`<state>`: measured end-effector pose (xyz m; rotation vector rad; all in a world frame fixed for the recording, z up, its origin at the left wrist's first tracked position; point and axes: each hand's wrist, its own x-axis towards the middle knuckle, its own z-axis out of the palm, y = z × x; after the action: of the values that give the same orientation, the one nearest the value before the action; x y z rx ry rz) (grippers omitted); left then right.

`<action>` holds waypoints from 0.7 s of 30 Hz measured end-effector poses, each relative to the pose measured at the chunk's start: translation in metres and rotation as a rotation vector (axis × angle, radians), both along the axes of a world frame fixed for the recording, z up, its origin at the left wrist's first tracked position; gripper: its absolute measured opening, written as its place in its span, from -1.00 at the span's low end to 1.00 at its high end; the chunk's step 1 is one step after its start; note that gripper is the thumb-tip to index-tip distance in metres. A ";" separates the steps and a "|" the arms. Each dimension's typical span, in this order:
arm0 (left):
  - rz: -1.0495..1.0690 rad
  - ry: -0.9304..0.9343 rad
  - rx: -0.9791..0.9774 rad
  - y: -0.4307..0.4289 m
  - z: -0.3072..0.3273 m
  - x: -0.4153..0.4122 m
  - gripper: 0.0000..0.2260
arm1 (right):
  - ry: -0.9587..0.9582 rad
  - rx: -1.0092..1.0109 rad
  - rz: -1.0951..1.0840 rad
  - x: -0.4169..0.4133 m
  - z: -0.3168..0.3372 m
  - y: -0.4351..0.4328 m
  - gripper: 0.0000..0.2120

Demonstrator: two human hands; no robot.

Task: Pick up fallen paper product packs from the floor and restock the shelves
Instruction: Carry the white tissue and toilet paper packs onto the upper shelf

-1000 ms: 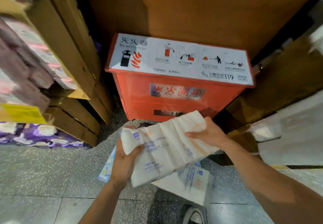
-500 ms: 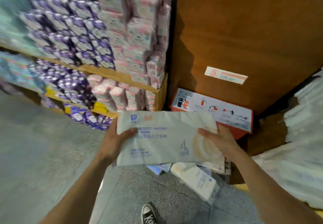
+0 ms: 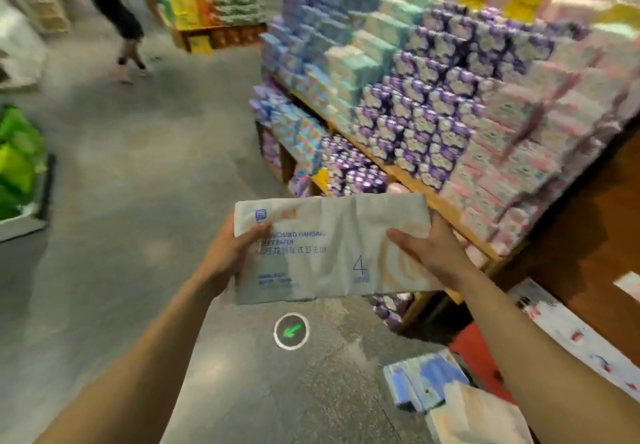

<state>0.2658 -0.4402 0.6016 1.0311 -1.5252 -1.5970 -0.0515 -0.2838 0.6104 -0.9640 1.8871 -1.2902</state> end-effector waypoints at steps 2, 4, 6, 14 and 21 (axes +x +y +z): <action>0.086 0.003 -0.029 -0.028 0.001 0.057 -0.49 | 0.026 -0.006 0.061 0.043 0.004 -0.052 -0.09; 0.172 0.003 -0.066 -0.058 0.000 0.116 -0.50 | 0.031 -0.035 0.139 0.095 0.007 -0.108 -0.18; 0.264 -0.006 -0.090 -0.093 -0.001 0.178 -0.43 | 0.027 -0.065 0.204 0.149 0.011 -0.168 -0.16; 0.649 -0.094 -0.103 -0.225 0.054 0.410 -0.32 | -0.002 -0.164 0.498 0.373 0.042 -0.404 -0.57; 0.912 -0.142 -0.138 -0.338 0.069 0.564 -0.52 | 0.060 -0.213 0.755 0.545 0.039 -0.614 -0.29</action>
<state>0.8293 -0.7786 0.6706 1.4863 -0.9755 -0.7794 0.4936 -0.8980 0.6491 -1.6340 1.2221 -0.9991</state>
